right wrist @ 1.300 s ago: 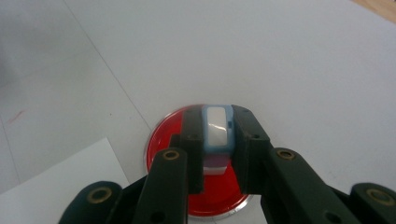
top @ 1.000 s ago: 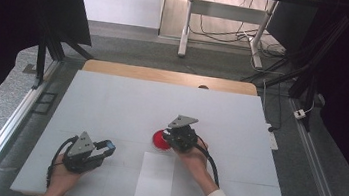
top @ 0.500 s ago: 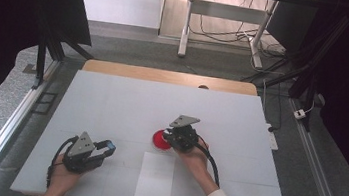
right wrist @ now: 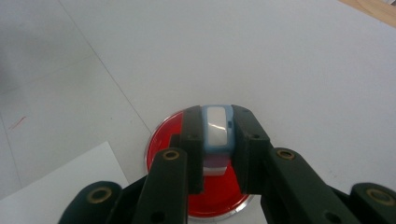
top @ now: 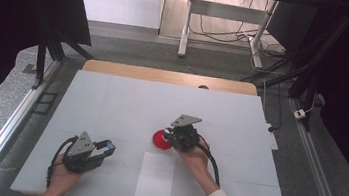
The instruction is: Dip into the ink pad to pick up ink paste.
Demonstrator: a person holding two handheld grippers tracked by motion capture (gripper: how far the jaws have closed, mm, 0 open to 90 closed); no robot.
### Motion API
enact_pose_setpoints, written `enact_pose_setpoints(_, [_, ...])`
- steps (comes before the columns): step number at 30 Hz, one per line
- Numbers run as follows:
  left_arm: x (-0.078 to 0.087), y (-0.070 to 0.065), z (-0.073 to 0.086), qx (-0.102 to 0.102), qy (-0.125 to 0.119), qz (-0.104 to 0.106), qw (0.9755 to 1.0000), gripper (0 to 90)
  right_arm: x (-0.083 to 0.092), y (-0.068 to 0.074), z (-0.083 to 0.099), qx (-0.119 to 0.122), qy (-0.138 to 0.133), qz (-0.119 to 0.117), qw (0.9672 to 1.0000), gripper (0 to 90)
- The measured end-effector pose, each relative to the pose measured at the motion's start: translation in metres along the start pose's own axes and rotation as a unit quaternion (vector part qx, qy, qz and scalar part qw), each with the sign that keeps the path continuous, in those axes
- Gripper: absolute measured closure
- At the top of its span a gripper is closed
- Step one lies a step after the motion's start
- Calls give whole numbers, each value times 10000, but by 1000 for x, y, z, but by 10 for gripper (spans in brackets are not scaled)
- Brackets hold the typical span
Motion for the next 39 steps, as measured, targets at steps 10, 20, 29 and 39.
enact_pose_setpoints(10, [0,0,0,0,0,1,10000,655,2,1,0,-35,-71,4,10000,753])
enact_pose_setpoints(20, [-1,3,0,7,-42,2,10000,655,10,-2,-3,-154,-306,-50,9994,753])
enact_pose_setpoints(29, [-4,4,0,5,-76,133,9999,655,15,-8,-2,-273,-368,-111,9989,753])
enact_pose_setpoints(39, [-3,4,0,5,-72,92,9999,654,34,-7,-2,-375,-554,-147,9977,753])
Point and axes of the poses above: each handheld gripper's, and its own axes: x roughly backward along the jaws, z roughly out of its underside, y roughly to its left, the point moved 3 cm from there along -x, roughly forward along the jaws, and after that the axes turned 1 degree about -x, right-handed, at the moved point
